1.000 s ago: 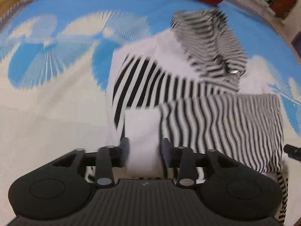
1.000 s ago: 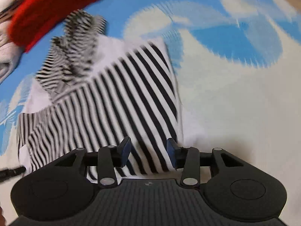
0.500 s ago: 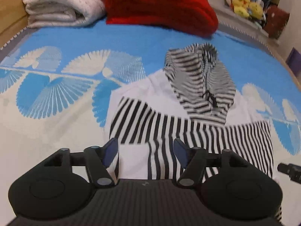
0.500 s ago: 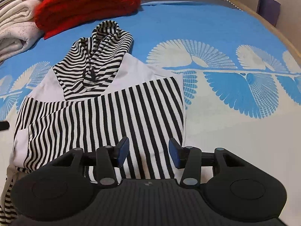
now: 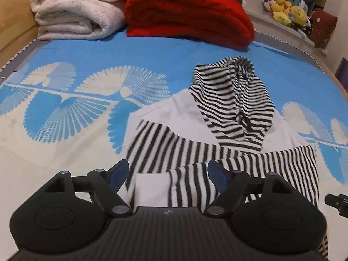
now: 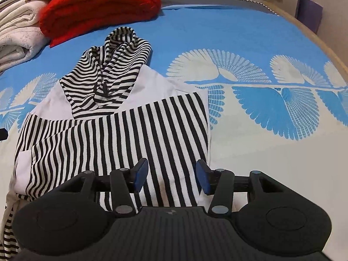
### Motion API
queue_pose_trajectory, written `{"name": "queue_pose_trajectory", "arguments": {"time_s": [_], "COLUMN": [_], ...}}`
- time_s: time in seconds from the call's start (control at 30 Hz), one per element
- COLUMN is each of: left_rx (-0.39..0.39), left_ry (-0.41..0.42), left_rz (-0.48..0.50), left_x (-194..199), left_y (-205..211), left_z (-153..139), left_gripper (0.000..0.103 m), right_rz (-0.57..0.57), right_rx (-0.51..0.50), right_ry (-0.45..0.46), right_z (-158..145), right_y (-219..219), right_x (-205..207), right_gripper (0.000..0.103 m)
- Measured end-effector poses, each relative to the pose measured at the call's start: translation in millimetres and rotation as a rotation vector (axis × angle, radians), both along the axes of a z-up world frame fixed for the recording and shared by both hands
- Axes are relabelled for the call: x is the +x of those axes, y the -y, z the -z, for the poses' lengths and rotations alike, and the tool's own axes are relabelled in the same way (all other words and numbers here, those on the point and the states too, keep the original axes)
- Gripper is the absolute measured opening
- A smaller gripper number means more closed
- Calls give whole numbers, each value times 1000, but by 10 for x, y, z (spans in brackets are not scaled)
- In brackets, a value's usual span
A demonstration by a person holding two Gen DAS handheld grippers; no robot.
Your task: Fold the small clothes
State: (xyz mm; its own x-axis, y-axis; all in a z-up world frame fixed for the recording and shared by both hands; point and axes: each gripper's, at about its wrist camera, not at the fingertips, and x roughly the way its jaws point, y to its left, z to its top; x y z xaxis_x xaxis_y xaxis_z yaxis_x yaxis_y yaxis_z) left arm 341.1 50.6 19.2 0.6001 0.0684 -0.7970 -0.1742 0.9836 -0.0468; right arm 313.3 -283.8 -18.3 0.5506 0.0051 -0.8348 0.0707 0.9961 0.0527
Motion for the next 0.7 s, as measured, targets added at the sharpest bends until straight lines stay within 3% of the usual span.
{"name": "queue_pose_trajectory", "arguments": {"time_s": [0.27, 0.33, 0.5, 0.57, 0.7], "left_rx": [55, 72, 86, 89, 107], "left_ry": [20, 41, 68, 71, 90], "left_rz": [62, 50, -34, -58, -45], "left_x": [-13, -15, 50, 87, 142], "left_y": [151, 145, 17, -23, -33], "left_z": [6, -23, -85, -109, -196], "left_gripper": [81, 75, 42, 33, 30], "right_rz": [10, 13, 21, 21, 31], "right_rx": [12, 18, 39, 48, 67], "right_ry": [5, 6, 10, 12, 11], "right_z": [-33, -43, -82, -104, -133], "right_y": [54, 64, 90, 106, 153], "right_x": [-3, 1, 17, 20, 36], "right_gripper": [51, 51, 51, 51, 51]}}
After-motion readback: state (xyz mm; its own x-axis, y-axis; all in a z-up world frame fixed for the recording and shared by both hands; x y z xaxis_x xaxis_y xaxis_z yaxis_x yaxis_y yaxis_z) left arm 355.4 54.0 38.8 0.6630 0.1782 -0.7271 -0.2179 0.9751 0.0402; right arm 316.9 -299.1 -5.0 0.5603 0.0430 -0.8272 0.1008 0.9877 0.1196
